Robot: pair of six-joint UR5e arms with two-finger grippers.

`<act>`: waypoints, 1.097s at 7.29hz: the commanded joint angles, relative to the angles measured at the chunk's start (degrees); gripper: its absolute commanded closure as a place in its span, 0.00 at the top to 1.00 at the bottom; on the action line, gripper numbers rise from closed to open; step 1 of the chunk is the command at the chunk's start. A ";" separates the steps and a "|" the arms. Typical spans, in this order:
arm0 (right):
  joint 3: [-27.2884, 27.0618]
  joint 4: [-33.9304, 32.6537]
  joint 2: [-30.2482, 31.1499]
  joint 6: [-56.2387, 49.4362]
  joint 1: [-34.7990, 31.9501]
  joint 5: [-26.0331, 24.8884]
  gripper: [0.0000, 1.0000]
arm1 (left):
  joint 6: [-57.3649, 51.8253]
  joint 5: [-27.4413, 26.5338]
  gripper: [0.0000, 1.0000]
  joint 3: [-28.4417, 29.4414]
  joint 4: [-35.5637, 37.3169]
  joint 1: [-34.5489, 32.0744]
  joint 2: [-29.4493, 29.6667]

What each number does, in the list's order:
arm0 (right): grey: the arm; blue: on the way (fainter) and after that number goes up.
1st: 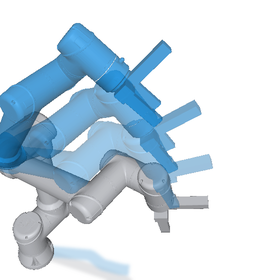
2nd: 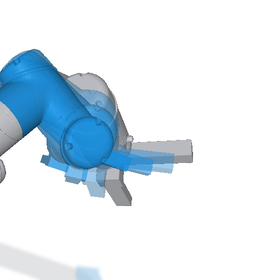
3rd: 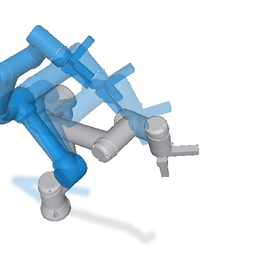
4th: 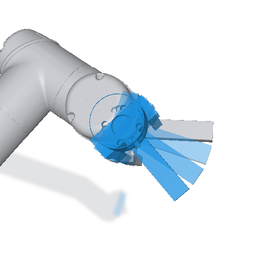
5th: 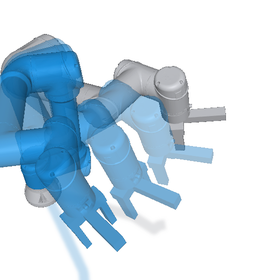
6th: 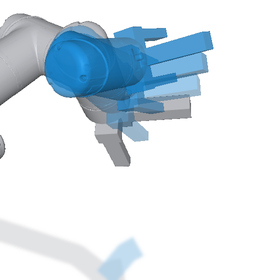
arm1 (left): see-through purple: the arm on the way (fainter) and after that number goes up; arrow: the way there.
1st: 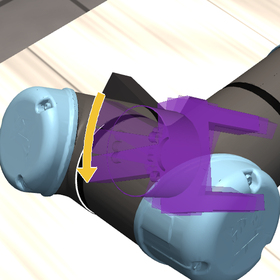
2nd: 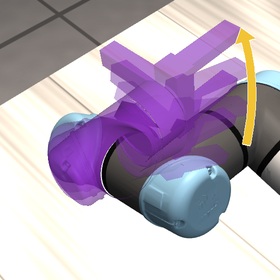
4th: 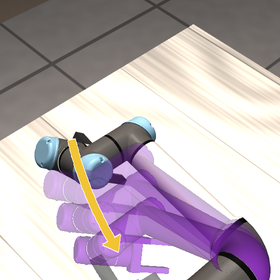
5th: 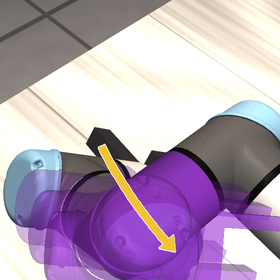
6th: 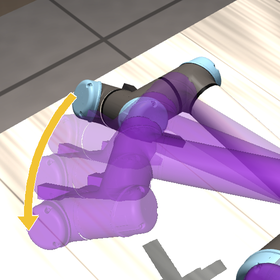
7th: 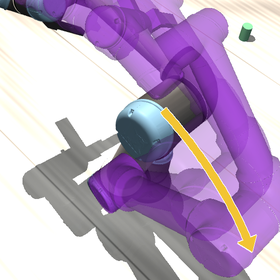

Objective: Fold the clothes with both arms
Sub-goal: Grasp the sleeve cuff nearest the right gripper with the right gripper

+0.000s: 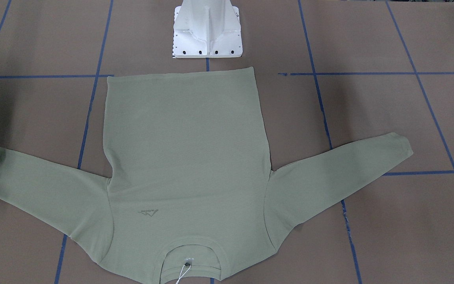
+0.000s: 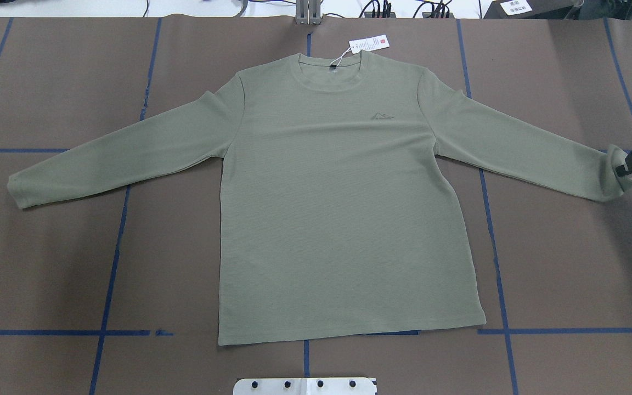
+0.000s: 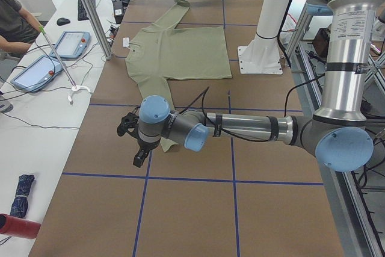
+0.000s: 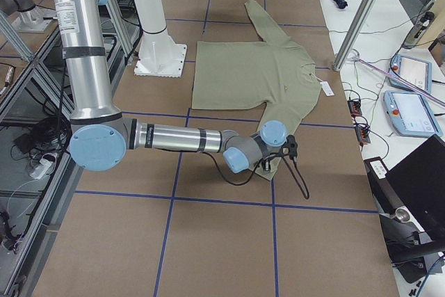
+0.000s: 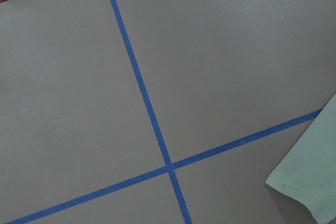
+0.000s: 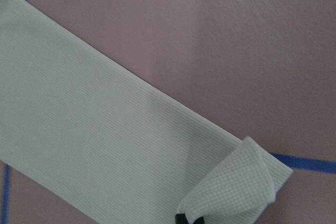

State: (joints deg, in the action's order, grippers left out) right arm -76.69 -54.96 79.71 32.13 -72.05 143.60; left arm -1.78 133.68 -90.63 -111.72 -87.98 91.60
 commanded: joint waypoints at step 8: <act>12.96 -0.78 -50.35 23.49 33.22 -28.90 0.00 | 0.11 0.00 1.00 0.46 0.01 -0.09 -0.36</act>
State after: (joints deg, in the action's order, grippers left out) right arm -64.71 -58.64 31.47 54.41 -46.13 123.60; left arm -1.67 133.68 -90.17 -111.64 -88.04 91.29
